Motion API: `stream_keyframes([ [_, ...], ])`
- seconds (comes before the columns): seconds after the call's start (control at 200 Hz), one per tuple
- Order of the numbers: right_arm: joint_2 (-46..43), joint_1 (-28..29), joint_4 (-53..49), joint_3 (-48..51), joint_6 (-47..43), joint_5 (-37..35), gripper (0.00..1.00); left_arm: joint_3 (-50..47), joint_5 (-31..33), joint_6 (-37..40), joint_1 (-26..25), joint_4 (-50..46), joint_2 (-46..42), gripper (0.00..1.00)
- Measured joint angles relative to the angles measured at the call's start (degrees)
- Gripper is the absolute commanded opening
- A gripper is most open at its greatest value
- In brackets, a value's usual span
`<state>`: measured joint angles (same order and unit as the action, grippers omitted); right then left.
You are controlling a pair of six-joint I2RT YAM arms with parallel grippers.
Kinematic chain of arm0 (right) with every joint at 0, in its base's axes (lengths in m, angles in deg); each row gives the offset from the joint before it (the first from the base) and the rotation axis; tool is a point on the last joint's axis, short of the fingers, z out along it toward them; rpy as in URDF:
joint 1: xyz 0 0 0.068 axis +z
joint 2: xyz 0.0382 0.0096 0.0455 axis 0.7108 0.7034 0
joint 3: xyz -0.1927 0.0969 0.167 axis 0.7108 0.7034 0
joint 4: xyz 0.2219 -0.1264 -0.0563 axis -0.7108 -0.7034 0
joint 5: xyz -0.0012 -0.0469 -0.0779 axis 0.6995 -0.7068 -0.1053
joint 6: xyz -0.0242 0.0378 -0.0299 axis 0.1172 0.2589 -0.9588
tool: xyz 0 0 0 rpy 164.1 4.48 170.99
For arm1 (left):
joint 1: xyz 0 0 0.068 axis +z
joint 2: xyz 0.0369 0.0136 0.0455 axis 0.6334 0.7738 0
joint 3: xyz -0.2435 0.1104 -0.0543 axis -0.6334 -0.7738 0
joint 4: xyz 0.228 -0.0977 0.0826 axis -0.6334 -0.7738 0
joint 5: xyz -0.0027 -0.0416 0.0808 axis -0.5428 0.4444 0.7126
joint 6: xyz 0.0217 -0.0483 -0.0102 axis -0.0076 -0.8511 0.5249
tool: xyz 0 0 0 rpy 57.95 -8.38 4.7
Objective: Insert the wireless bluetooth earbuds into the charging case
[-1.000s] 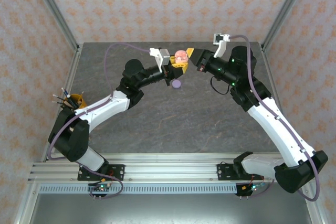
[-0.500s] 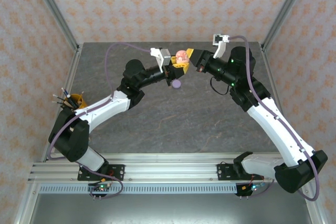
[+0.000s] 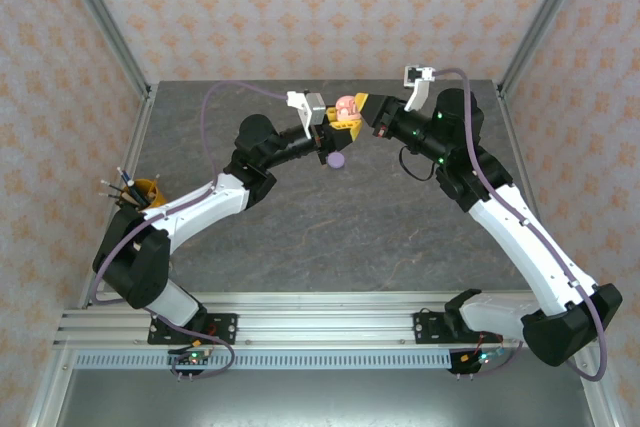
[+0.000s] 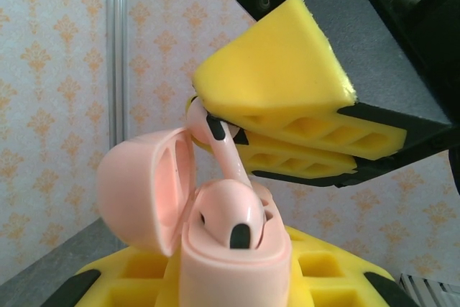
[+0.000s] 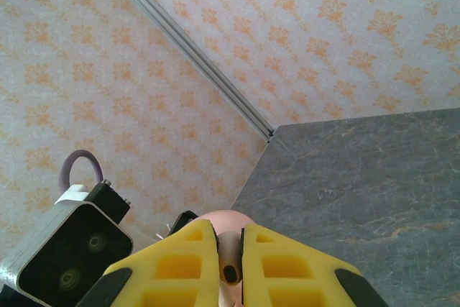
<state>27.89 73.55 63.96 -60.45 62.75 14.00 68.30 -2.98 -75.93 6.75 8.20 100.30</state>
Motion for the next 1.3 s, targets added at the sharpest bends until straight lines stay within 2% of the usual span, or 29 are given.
stream_keyframes([
  [0.746, -0.85, 0.11, -0.57, 1.92, -6.43, 1.99, 0.12, 0.04, 1.99, 0.17, -0.09, -1.11, 0.00, 0.00],
  [0.796, -0.90, 0.11, -0.72, 1.92, -6.86, 2.14, 0.18, 0.04, 1.99, 0.20, -0.11, -1.11, 0.00, 0.00],
  [0.866, -0.90, 0.13, -0.96, 1.92, -7.34, 2.19, 0.40, 0.04, 2.10, 0.22, -0.11, -1.36, 0.00, 0.00],
  [0.921, -1.01, 0.22, -1.18, 1.95, -7.45, 2.12, 0.51, 0.04, 2.38, 0.22, -0.11, -1.77, 0.00, 0.00],
  [1.131, -1.92, 0.31, -4.28, 1.97, -6.69, -0.31, 0.63, 0.39, 3.23, 0.20, -0.11, -1.51, 0.00, 0.00],
  [1.301, -2.49, -1.64, -6.16, -0.50, -4.44, -2.29, 0.65, 0.39, 3.23, 0.20, -0.09, -1.53, 0.02, 0.00],
])
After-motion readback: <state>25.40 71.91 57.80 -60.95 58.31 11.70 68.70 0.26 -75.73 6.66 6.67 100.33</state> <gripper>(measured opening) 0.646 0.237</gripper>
